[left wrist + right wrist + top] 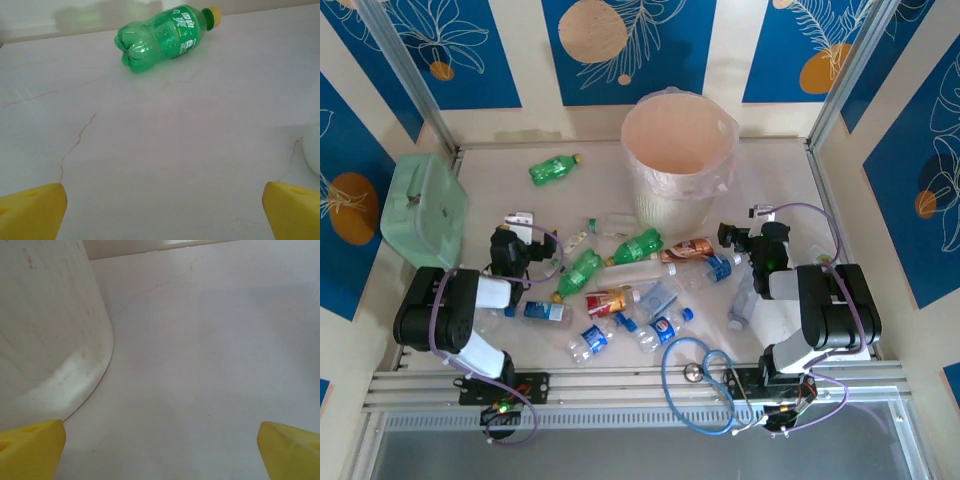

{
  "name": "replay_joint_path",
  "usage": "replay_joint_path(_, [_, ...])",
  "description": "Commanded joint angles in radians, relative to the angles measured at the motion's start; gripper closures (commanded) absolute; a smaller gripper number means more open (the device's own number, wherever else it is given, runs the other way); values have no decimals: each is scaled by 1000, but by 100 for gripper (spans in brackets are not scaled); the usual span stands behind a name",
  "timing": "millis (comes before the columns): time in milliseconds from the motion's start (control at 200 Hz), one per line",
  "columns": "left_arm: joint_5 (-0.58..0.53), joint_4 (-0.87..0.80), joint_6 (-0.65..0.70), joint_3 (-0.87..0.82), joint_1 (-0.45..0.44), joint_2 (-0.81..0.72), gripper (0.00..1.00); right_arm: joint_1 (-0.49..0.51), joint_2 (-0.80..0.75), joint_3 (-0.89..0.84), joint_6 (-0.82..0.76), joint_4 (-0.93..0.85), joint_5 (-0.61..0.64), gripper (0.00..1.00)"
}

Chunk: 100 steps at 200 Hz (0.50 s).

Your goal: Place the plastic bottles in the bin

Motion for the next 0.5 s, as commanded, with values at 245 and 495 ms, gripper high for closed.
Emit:
replay_joint_path(245, [18, 9, 18, 13, 10, 3, 0, -1, -6, 17, -17, 20, -11, 1])
replay_joint_path(495, [20, 5, 16, 16, 11, 5, 0, -1, -6, 16, -17, 22, -12, 1])
